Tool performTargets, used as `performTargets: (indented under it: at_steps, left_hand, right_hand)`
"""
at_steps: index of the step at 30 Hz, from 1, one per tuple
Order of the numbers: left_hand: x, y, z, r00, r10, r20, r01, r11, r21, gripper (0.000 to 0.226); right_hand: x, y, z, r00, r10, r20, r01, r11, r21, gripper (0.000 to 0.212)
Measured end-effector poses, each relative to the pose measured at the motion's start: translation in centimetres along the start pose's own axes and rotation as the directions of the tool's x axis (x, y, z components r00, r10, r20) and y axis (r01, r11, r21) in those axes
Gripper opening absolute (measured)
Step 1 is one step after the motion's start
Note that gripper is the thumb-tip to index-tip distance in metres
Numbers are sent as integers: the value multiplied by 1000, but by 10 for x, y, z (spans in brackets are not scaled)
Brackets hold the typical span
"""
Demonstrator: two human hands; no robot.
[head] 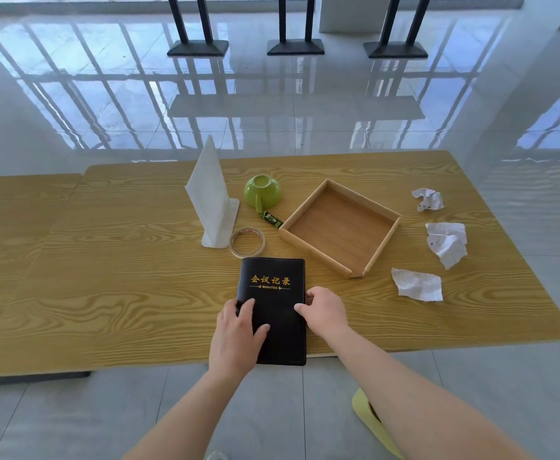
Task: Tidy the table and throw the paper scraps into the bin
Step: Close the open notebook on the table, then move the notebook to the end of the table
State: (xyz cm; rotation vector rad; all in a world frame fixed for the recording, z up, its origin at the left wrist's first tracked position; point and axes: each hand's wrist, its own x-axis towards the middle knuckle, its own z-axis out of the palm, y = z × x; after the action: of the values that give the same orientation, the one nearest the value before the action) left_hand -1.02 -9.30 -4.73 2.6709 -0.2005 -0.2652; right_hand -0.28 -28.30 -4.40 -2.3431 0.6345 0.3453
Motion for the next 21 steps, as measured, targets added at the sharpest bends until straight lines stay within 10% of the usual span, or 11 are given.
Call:
performTargets:
  at_steps: [16,21]
  left_hand:
    - [16,3,0,989,-135,55,141,981,-131,76]
    - [17,4,-3,989,-138,51,144,977,-158,76]
  right_hand:
    - [-2,-2,12,988,154,-30,-145,971,191,41]
    - [-1,-2,11,984,178,13,-174,940,293,13]
